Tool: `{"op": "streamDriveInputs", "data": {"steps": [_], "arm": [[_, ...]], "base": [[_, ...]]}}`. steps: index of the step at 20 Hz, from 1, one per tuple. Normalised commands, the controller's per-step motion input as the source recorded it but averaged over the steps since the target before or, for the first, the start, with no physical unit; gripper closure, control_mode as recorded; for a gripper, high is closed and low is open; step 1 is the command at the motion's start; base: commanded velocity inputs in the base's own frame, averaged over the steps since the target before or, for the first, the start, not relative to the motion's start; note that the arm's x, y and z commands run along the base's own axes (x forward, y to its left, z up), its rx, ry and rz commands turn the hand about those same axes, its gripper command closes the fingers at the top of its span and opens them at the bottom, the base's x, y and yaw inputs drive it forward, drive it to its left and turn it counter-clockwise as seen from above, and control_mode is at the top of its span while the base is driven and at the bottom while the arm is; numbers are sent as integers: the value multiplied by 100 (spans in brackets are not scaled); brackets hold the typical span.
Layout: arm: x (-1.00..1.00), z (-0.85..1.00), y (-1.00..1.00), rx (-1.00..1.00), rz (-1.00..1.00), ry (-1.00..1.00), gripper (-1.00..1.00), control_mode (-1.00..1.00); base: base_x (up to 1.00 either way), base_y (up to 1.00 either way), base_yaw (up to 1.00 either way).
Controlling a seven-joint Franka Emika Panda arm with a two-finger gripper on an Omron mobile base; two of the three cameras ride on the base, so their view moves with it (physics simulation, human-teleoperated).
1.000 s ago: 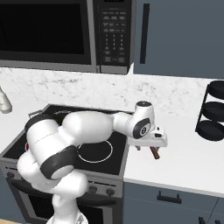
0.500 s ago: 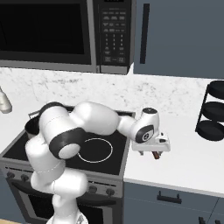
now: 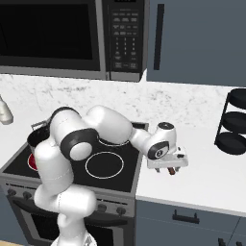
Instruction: Put the tomato and avocado in the pot. Retrieve the spatula and lightly stir the vegetables in the pot.
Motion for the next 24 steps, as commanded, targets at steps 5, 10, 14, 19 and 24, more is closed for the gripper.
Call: {"op": "streamDriveInputs", "data": {"steps": [5,10,14,19,24], "arm": [[27,-8,-22,0,9,0,-100,-100],[10,-21,-21,0,10,0,-100,-100],[1,-37,-2,0,8,0,-100,-100],[0,-39,1,0,6,0,100,-100],[-22,-50,19,0,5,1,100,-100]], "base": [[0,0,0],[0,0,0],[0,0,0],[0,0,0],[0,0,0]]}}
